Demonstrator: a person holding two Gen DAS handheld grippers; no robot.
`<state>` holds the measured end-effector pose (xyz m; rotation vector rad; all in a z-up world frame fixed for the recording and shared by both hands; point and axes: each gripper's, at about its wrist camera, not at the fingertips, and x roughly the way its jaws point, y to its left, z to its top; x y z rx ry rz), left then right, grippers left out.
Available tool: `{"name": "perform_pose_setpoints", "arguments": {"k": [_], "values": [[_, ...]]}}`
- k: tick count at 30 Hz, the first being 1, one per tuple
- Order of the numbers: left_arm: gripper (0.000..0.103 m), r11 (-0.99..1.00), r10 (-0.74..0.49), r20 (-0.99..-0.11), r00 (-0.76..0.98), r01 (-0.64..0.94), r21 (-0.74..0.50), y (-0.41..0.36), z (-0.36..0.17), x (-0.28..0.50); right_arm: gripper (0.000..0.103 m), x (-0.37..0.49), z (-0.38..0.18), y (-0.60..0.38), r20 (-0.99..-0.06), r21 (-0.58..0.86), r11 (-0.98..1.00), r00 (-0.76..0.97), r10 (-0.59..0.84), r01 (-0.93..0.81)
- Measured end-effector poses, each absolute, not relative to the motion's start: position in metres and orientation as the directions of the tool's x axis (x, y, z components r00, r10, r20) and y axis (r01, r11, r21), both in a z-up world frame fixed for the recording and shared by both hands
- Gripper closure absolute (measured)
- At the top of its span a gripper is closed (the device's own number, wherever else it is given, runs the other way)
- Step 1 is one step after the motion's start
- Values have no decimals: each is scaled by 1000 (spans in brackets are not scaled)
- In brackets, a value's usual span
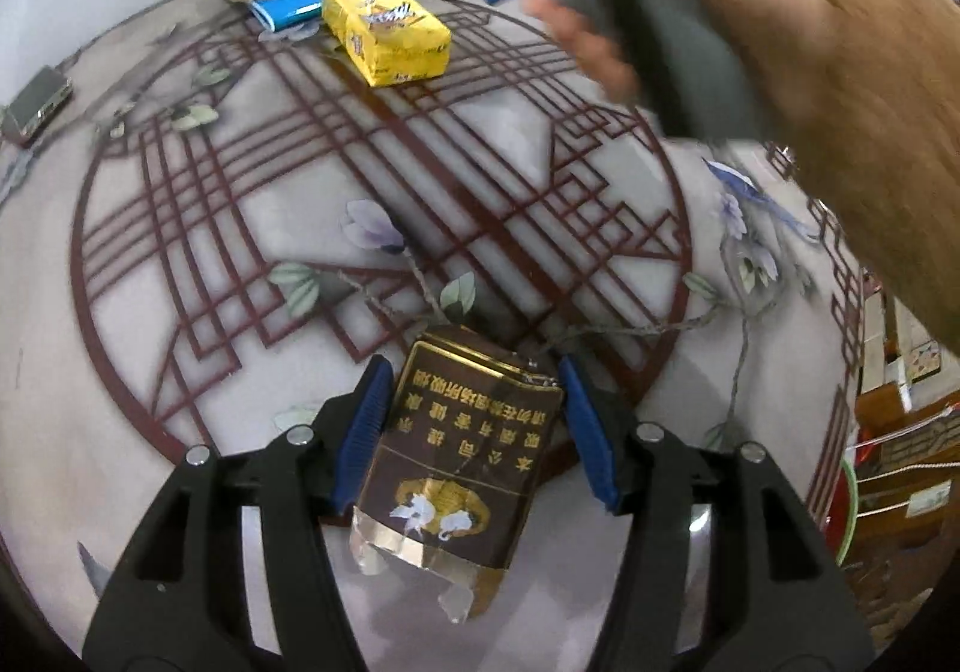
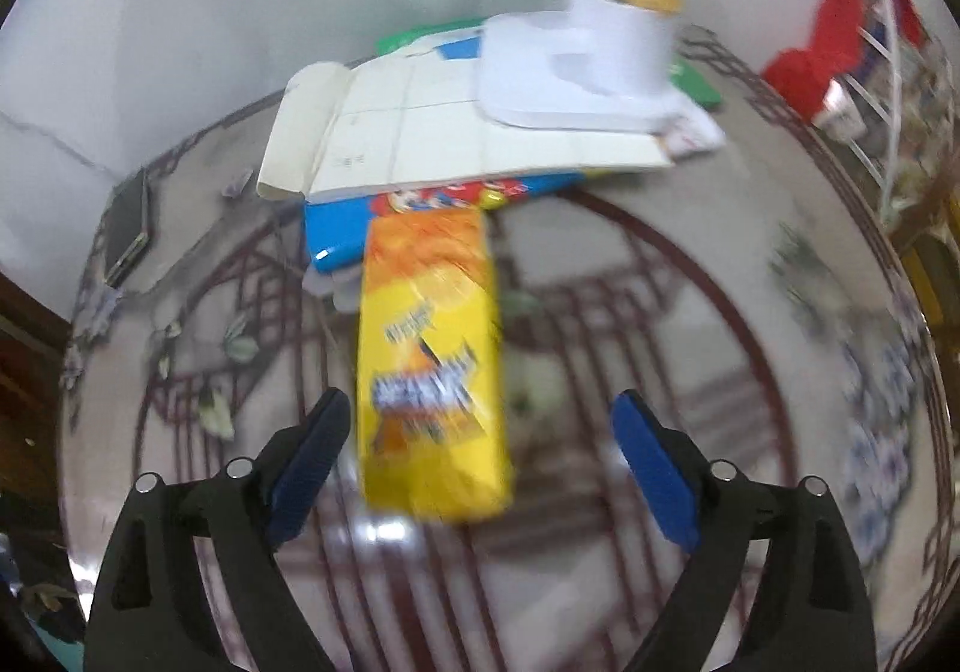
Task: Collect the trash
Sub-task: 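Grasp brown-gold cigarette box with left tool while right tool grasps yellow lemon tea carton, then carry cigarette box and lemon tea carton over to the bin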
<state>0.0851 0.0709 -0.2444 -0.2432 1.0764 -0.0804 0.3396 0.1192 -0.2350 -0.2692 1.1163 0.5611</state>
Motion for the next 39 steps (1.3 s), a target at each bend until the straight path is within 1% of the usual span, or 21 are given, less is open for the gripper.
{"name": "perform_pose_setpoints", "arguments": {"k": [6,8,9,13,17,22,25,29,30,31,34,39], "values": [[42,961,-211,-860,464,-60,-268,75,-253,81,18,358,-267,155,-936,21,826,279,214,-563],[42,961,-214,-859,464,-59,-271,75,-253,80,30,360,-273,154,-943,36,829,256,213,-558],[42,961,-214,-860,463,-59,-271,75,-253,81,44,360,-274,152,-945,45,827,244,216,-560],[42,958,-216,-858,466,-68,-278,77,-251,79,44,348,-261,135,-933,67,813,252,256,-579],[42,955,-227,-846,483,-58,-290,76,-242,77,44,322,-246,94,-927,112,814,235,292,-571],[35,950,-235,-826,512,-58,-306,84,-229,72,44,272,-230,32,-929,139,844,228,293,-518],[35,948,-232,-825,516,-71,-311,90,-225,71,44,238,-220,-13,-929,138,867,241,281,-479],[34,957,-222,-828,515,-47,-286,87,-220,67,44,196,-219,-70,-938,145,903,233,255,-405],[33,963,-223,-828,514,-18,-270,80,-218,65,44,187,-221,-80,-941,144,911,230,247,-387],[30,965,-224,-829,512,0,-261,77,-218,64,44,175,-223,-93,-945,147,920,223,238,-363],[28,972,-219,-842,493,34,-234,64,-223,61,44,154,-229,-117,-951,152,940,212,223,-307],[28,990,-118,-874,472,-10,-139,60,-235,58,43,134,-232,-140,-948,184,954,215,236,-238]]}}
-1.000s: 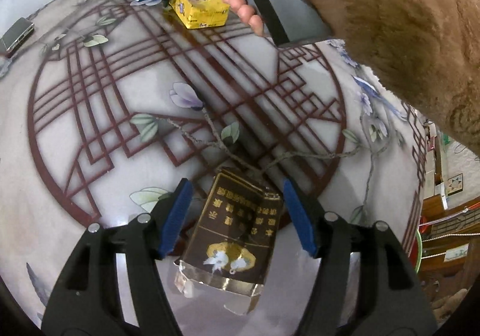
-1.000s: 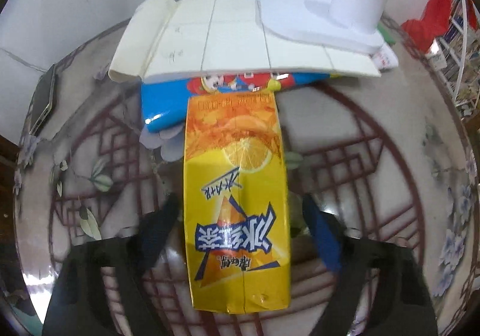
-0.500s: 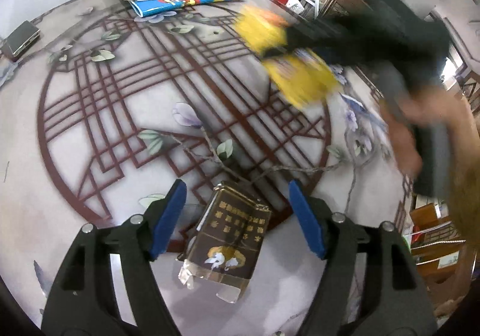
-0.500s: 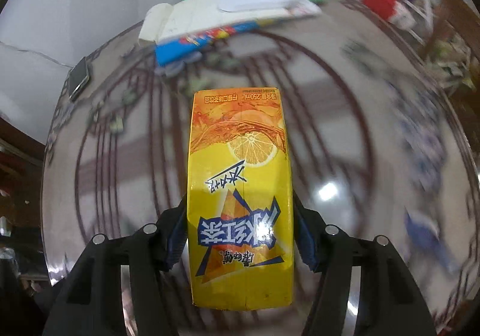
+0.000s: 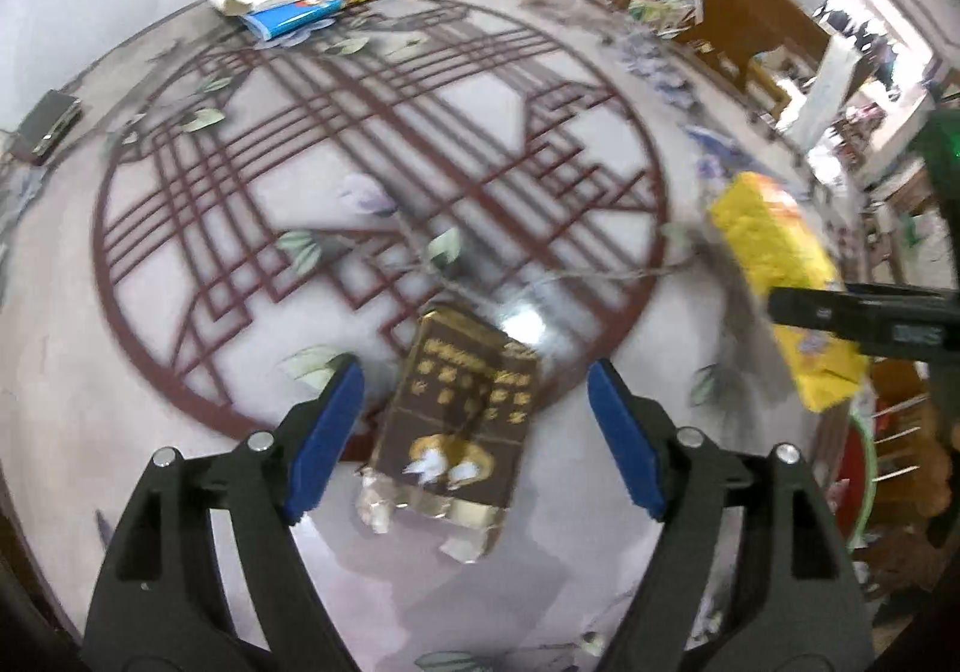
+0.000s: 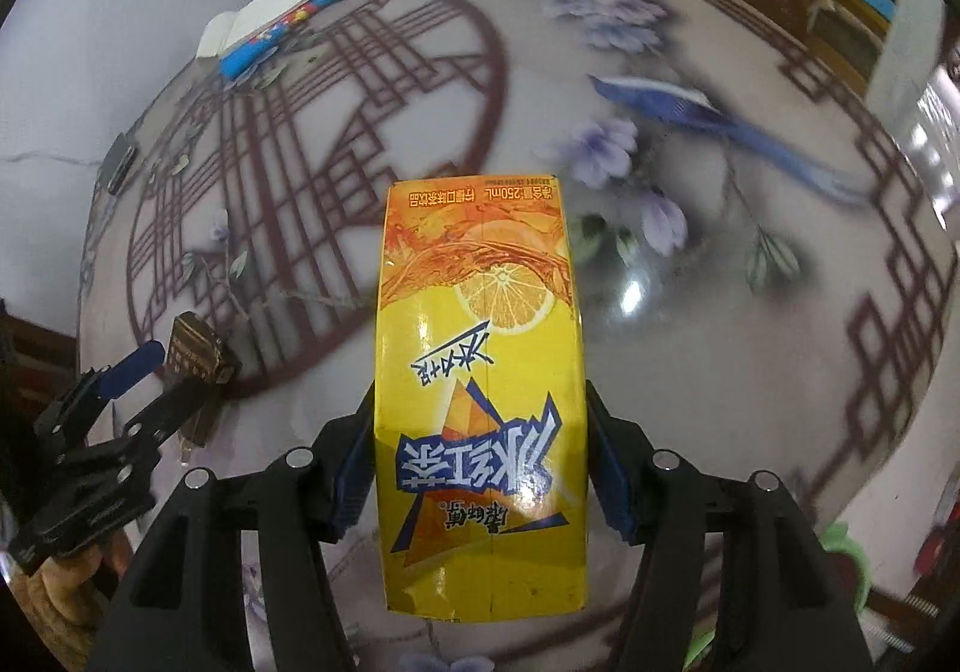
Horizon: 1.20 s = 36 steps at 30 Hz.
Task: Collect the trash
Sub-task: 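Carry cigarette box and lemon tea carton over to the bin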
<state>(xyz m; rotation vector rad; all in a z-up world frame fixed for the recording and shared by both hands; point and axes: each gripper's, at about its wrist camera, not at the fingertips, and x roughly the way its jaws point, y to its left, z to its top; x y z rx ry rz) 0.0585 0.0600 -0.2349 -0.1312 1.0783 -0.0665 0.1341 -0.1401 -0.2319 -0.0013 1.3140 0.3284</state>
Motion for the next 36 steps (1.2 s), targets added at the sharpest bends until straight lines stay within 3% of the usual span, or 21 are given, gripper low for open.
{"name": "perform_pose_setpoints", "arguments": {"k": [2,4,10,11,13,15,16,17,27,36], "values": [[28,993,-99,-879,467,-14,-119,61,-237,57,43,129,-232,-145,-948,187,956,215,236,-226],[28,994,-88,-884,458,-17,-107,64,-241,58,29,126,-233,-149,-948,179,960,221,227,-216],[30,990,-96,-904,416,-51,-129,67,-255,60,27,125,-245,-148,-962,148,967,197,189,-207],[32,991,-89,-902,423,-53,-123,66,-255,59,27,126,-247,-148,-965,134,969,194,175,-210],[50,991,-96,-898,429,-43,-127,63,-253,58,26,126,-254,-146,-971,111,972,186,151,-208],[51,988,-115,-895,432,-42,-147,62,-250,58,29,127,-261,-145,-977,101,973,166,136,-206],[52,987,-122,-889,441,-42,-156,62,-246,56,40,127,-263,-144,-978,95,973,161,130,-212],[53,987,-123,-884,451,-40,-158,62,-242,56,43,126,-262,-143,-978,77,972,172,117,-223],[53,978,-159,-811,563,-24,-209,53,-178,52,43,115,-213,-153,-921,228,950,267,282,-214],[52,977,-201,-759,619,67,-204,21,-140,52,43,106,-178,-175,-884,263,950,353,306,-166]]}}
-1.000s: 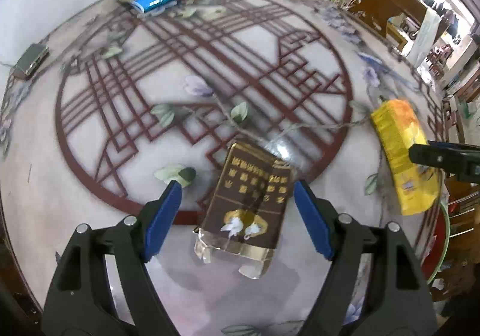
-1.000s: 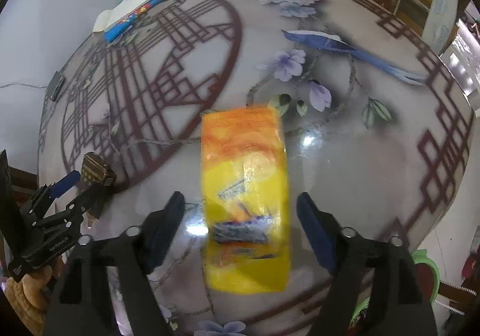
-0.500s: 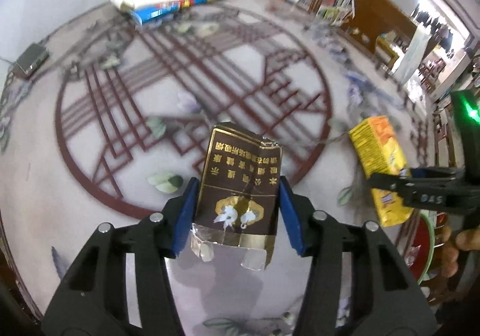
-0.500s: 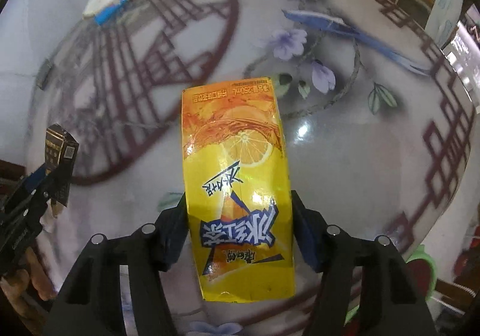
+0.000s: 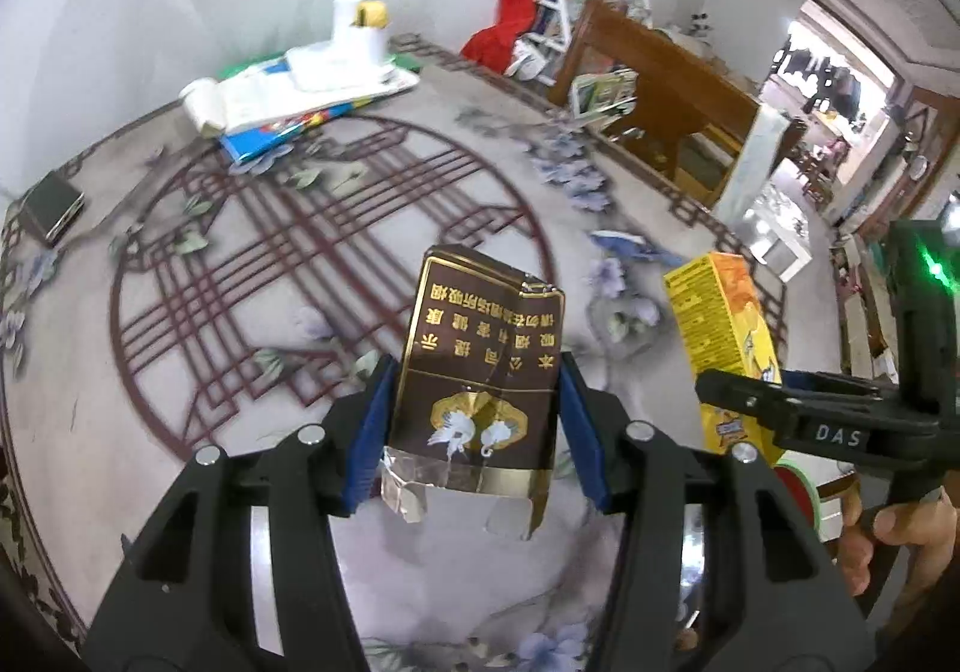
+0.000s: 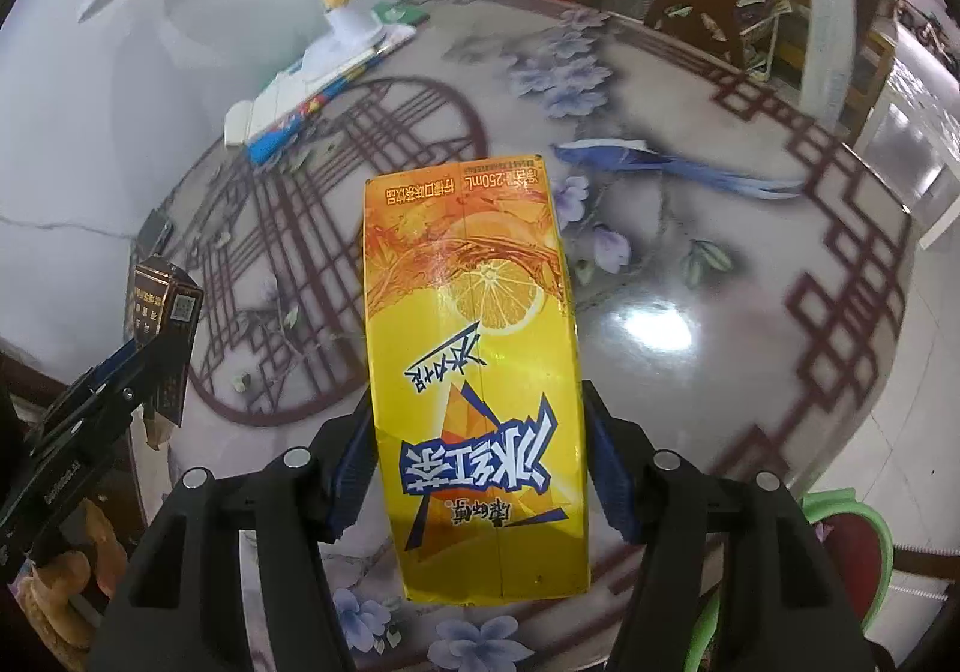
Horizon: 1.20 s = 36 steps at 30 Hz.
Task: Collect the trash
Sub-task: 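Carry cigarette box and lemon tea carton over to the bin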
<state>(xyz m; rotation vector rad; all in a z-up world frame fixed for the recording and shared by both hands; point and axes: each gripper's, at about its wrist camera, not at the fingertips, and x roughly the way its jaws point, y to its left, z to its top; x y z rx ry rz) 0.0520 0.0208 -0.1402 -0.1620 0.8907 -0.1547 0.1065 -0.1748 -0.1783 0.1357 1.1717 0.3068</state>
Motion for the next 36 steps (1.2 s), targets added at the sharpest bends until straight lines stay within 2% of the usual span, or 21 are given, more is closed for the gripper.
{"name": "perform_pose_setpoints", "arguments": {"k": [21,36], "values": [[52,939,-340,-706,621,271,-213,-50,-98,42,43,43,-127,-259,-811,322,947,521,267,15],[52,873,-446,-678,585,451,-185,-123,-73,28,43,-17,-113,-330,-770,376,907,607,194,187]]}}
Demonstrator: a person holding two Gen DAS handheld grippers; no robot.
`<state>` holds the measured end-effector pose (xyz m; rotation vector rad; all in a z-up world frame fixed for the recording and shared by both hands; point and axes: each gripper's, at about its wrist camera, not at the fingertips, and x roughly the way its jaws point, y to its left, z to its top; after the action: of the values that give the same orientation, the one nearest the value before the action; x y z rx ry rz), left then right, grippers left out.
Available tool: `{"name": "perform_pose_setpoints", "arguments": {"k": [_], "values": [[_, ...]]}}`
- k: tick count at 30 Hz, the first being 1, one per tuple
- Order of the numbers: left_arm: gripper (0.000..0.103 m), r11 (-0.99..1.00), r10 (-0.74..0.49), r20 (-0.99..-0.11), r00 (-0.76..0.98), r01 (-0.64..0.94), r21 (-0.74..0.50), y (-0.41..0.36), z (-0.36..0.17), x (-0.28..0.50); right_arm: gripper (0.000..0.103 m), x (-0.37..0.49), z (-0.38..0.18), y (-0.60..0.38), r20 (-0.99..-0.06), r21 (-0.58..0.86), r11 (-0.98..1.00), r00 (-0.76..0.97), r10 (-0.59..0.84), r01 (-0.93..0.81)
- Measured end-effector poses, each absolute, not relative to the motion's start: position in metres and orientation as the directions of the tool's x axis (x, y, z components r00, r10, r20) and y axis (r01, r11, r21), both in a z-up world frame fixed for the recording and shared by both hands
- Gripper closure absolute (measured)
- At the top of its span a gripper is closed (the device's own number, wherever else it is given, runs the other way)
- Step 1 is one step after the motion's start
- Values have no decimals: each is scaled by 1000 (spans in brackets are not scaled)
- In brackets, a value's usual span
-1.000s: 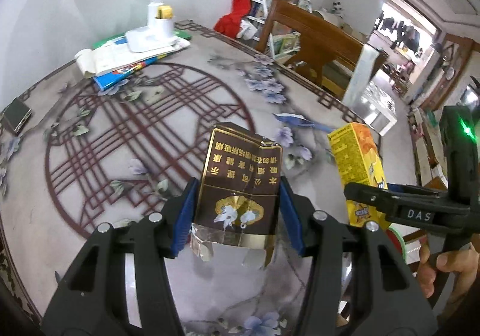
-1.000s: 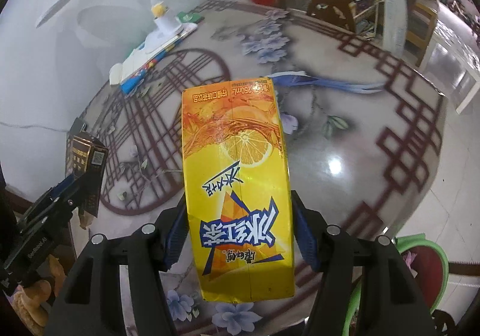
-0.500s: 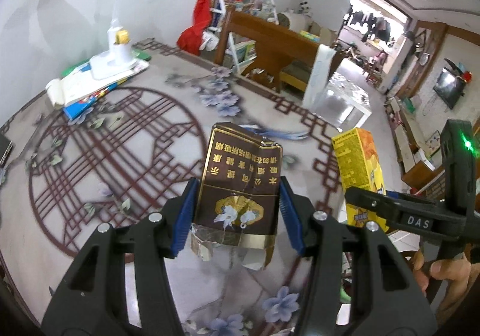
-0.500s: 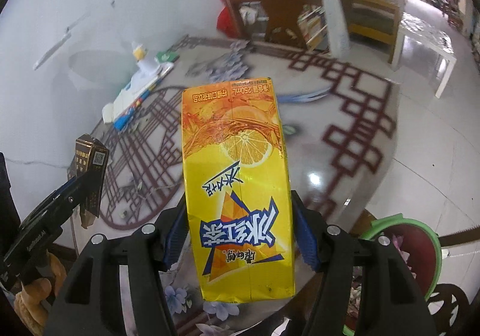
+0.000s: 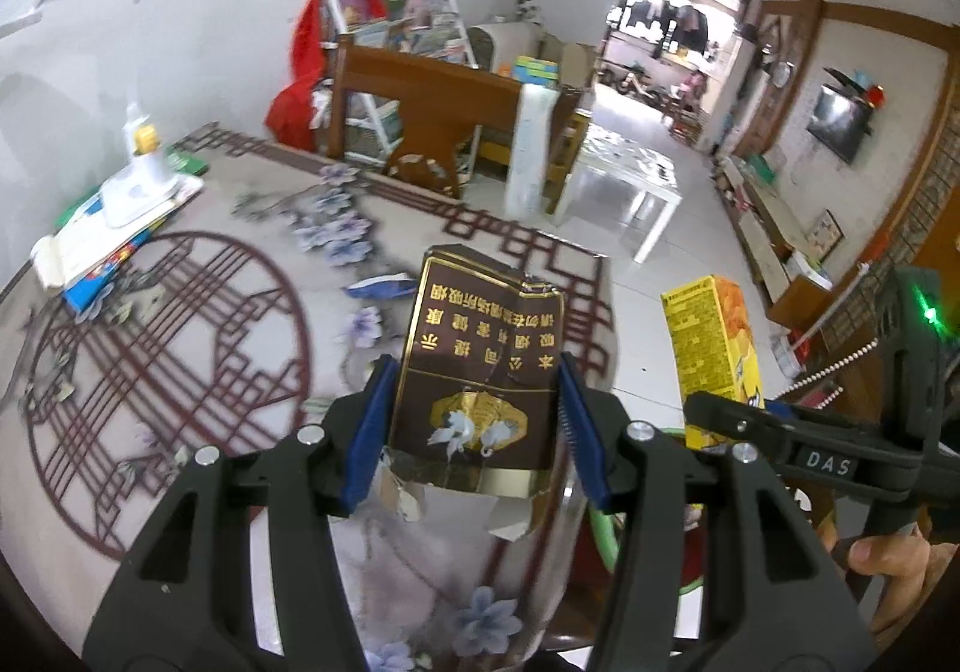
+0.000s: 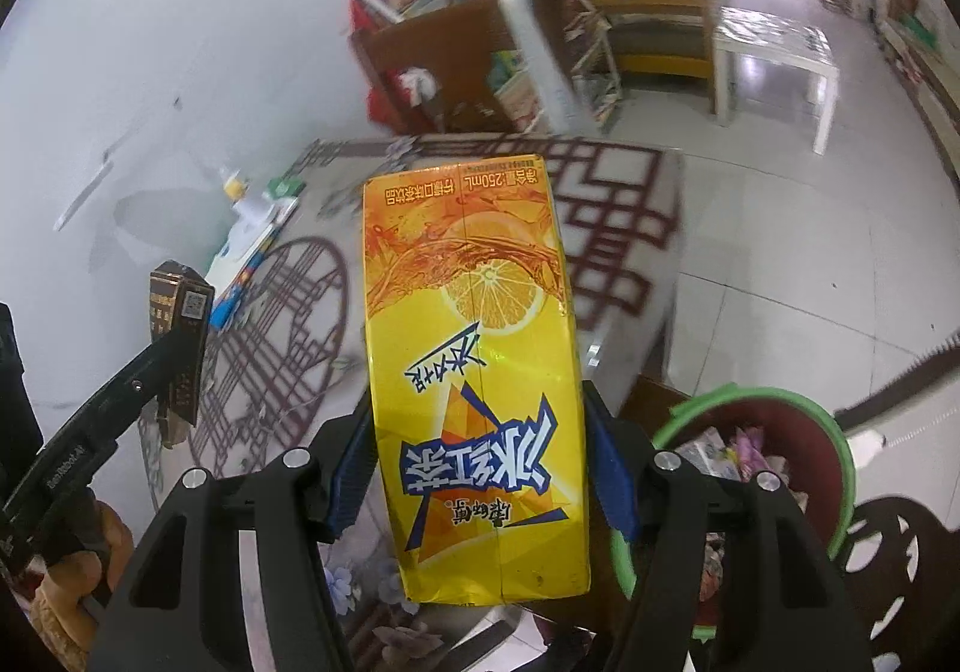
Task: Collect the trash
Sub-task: 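Carry cigarette box and lemon tea carton over to the bin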
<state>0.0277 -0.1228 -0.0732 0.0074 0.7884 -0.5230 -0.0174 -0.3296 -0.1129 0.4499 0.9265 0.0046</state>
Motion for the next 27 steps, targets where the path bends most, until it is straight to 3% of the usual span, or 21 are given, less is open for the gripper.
{"name": "perform_pose_setpoints", "arguments": {"k": [12,27], "values": [[52,770,-550,-683,480,608,-192,-199,-76,6,42,-75,-126,-394,-789,381,841,609,79,385],[52,592,-632,-733,253,768,-245,-299,-118,-18,42,-132,-153,-466,-848,356,717,529,-22,600]]}}
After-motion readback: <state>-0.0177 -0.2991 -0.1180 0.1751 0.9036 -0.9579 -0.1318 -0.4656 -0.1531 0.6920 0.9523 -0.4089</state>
